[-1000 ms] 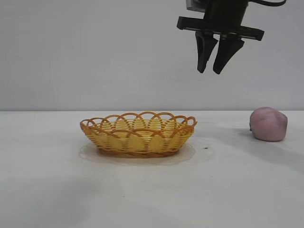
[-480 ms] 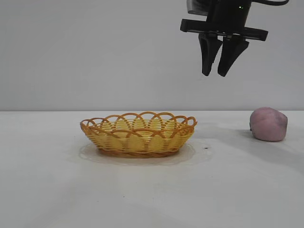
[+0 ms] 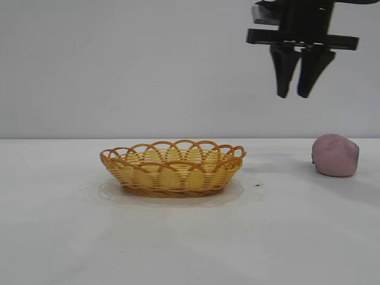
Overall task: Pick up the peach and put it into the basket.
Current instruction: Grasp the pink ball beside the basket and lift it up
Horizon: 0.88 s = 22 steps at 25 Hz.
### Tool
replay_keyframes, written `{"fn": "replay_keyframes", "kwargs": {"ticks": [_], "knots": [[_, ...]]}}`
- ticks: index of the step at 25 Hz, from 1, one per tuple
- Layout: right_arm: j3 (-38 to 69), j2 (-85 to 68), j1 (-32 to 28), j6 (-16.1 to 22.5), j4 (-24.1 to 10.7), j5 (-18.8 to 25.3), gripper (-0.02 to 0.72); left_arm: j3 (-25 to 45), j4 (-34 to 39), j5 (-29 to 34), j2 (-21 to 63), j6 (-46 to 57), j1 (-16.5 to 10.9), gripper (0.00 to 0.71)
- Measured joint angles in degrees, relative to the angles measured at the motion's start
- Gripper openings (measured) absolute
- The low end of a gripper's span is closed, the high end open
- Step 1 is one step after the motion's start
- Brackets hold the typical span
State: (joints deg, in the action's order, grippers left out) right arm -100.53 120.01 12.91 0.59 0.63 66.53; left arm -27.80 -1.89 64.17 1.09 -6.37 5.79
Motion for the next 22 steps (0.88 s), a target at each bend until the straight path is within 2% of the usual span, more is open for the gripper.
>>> {"fn": "replay_keyframes", "kwargs": {"ticks": [8,10,11,13,17,20,22], "knots": [[0.0,9.01,-0.61,0.0,-0.35,0.99,0.254,0.0,0.0,0.0,0.0,-0.12,0.0,0.368],[0.0,9.41,-0.61,-0.67,-0.35,0.5,0.112,0.0,0.0,0.0,0.0,-0.12,0.0,0.368],[0.0,9.14,-0.61,-1.3,-0.09,0.03,0.074,0.0,0.0,0.0,0.0,-0.12,0.0,0.368],[0.0,8.08,-0.61,-3.09,1.87,-0.66,0.0,0.0,0.0,0.0,0.0,-0.12,0.0,0.368],[0.55,2.75,1.15,-9.03,8.24,-1.16,0.0,0.03,0.0,0.0,0.0,-0.12,0.0,0.368],[0.55,-3.02,5.93,-12.14,12.4,-3.49,0.0,0.03,-0.09,0.0,0.0,-0.12,0.0,0.368],[0.55,-5.45,10.45,-12.88,13.91,-4.73,0.0,0.03,-0.09,0.0,0.0,-0.12,0.0,0.368]]}}
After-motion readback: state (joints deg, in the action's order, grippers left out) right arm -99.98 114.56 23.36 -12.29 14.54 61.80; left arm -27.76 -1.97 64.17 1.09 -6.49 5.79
